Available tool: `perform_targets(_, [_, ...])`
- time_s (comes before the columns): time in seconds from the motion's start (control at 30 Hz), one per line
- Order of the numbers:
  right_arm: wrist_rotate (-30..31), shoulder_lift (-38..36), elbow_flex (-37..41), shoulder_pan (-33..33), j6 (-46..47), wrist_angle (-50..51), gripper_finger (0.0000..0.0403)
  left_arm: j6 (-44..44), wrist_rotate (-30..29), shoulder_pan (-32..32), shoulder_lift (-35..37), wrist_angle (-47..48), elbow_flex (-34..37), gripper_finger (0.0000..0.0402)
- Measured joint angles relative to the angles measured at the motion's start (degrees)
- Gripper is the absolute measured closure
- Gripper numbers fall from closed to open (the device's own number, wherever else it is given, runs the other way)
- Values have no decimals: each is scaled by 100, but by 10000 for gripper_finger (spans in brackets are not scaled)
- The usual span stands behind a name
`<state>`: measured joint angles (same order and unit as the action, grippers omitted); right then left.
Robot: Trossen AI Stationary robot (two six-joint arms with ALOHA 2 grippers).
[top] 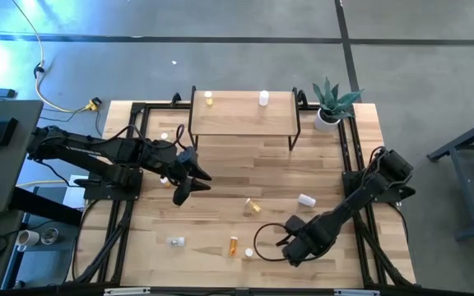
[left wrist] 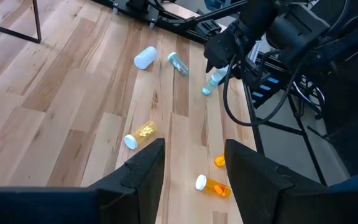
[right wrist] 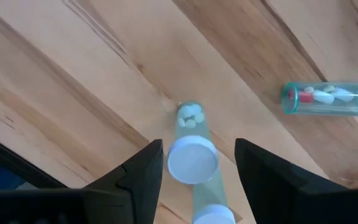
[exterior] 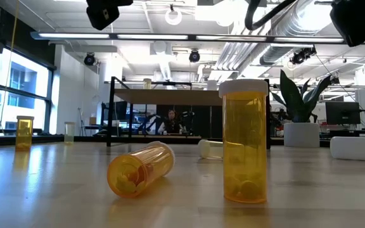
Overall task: Pick and place medicine bottles onto shelf by color
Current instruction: Put the bottom right blue pill bottle on the shelf
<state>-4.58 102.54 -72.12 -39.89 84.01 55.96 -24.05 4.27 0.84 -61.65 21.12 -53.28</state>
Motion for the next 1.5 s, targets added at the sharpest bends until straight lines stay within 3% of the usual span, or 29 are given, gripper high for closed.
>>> perform_targets(0.23, [-26,0,0,-14,2,-64,215,0,0,0,0,0,0,243])
perform_targets(0.87, [-309,-28,-11,130,-188,-53,302,-68,6,-82,0,0,-2,243])
perform_targets(1.2, [-458,-107,-288,619,-817,-31,308,-101,25,-524,0,2,-2,243])
perform_targets(1.5, [-496,-107,-954,1392,-1699,222,308,613,64,-953,0,45,-2,243])
